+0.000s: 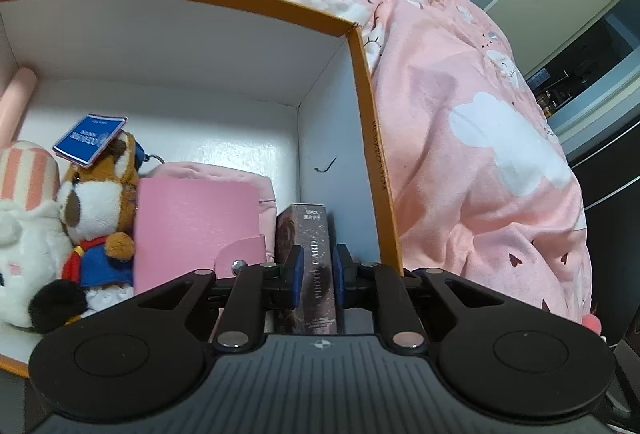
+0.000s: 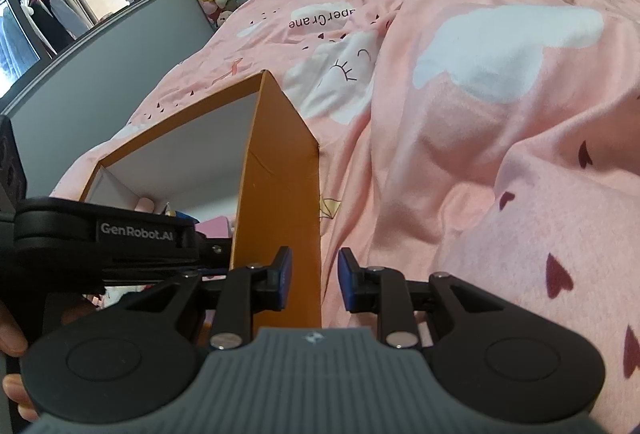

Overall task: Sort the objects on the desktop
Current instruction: 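Open the left tool and withdraw it from the box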

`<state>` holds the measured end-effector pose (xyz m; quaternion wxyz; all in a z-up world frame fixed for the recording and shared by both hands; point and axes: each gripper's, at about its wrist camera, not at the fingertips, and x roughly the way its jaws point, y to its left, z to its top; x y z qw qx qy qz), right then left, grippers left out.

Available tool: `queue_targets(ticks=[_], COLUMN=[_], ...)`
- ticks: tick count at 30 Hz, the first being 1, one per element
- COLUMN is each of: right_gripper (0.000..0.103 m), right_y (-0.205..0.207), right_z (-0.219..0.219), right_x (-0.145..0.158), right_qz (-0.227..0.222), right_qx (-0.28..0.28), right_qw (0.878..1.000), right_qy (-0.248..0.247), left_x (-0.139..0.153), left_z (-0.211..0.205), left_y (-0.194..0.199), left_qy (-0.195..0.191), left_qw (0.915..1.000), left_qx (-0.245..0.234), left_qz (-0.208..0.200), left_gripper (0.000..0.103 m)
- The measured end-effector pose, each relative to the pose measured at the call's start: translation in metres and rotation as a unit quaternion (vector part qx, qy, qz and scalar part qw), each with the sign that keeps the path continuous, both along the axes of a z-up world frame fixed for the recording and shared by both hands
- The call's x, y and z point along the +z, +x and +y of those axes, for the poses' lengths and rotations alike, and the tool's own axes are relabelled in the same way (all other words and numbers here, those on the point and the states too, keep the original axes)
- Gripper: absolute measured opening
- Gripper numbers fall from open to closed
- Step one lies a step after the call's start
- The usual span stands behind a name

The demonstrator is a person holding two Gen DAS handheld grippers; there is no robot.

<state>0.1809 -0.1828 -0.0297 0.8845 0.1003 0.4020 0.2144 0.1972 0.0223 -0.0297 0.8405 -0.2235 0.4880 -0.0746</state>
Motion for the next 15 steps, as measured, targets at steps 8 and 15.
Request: queue_targets(ticks=[8,15], right_gripper=[0.028,0.028], right_y=[-0.015,-0.027], right_z=[0.001,0.003], right_x=[0.008,0.01], right_qz=[-0.024,-0.004], right_qx=[0.0,0.015], right_qw=[1.0,1.0], right_qy=[-0.009,-0.011], left_x=[0.019,0.045], left_z=[0.004,0.009], left_y=[-0.023,-0.055], left_qy=[0.026,0.048], left_qw=[0.9993,0.9975], left_qx=[-0.003,-0.01], left_qz=[-0.025,-0.052], left_gripper=[0.017,0.017])
